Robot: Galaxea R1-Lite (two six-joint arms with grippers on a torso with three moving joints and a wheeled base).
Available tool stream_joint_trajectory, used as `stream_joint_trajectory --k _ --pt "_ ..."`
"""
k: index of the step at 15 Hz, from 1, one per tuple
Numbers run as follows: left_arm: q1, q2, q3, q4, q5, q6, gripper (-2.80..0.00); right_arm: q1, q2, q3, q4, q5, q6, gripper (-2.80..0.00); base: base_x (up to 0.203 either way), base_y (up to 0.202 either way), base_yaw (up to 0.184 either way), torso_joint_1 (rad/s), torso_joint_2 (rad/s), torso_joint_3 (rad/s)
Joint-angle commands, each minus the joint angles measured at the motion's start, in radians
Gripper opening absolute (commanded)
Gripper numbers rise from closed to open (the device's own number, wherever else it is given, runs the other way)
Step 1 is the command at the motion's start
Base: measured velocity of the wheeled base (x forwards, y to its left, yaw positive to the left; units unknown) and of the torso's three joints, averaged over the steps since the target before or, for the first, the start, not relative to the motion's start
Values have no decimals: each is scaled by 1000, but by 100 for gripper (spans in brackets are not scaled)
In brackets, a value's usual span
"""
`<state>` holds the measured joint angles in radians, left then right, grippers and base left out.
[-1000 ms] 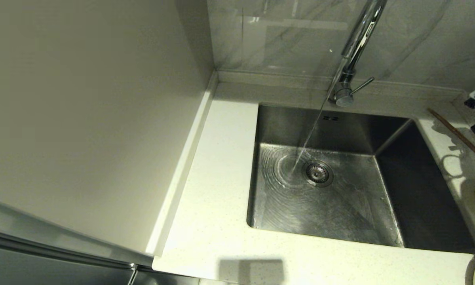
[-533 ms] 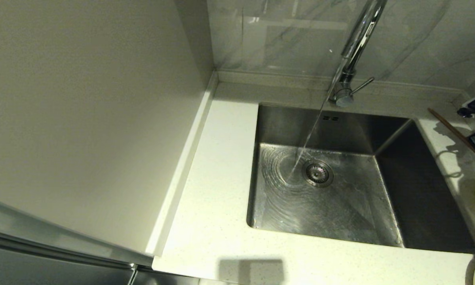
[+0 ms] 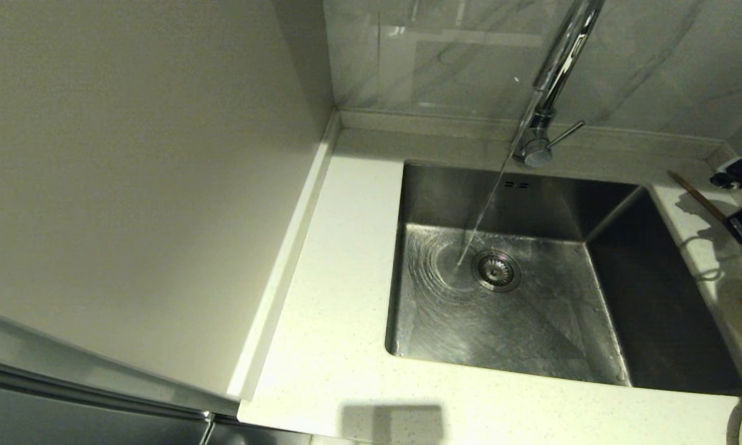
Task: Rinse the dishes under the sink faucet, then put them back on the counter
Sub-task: Pick up the chopsticks
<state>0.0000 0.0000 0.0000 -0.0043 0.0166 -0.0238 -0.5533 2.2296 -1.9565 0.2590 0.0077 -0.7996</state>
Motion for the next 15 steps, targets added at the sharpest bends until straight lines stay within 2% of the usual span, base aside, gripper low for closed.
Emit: stream_joint_trajectory --k 1,4,15 --pt "0 -2 0 0 0 -1 -280 0 -20 7 51 3 -7 -280 0 0 0 0 0 0" --pt "0 -2 0 0 0 -1 -280 1 -42 22 102 14 -9 -280 0 0 0 0 0 0" --pt "0 -2 0 0 0 -1 -280 1 -95 74 106 38 -12 -280 0 0 0 0 0 0"
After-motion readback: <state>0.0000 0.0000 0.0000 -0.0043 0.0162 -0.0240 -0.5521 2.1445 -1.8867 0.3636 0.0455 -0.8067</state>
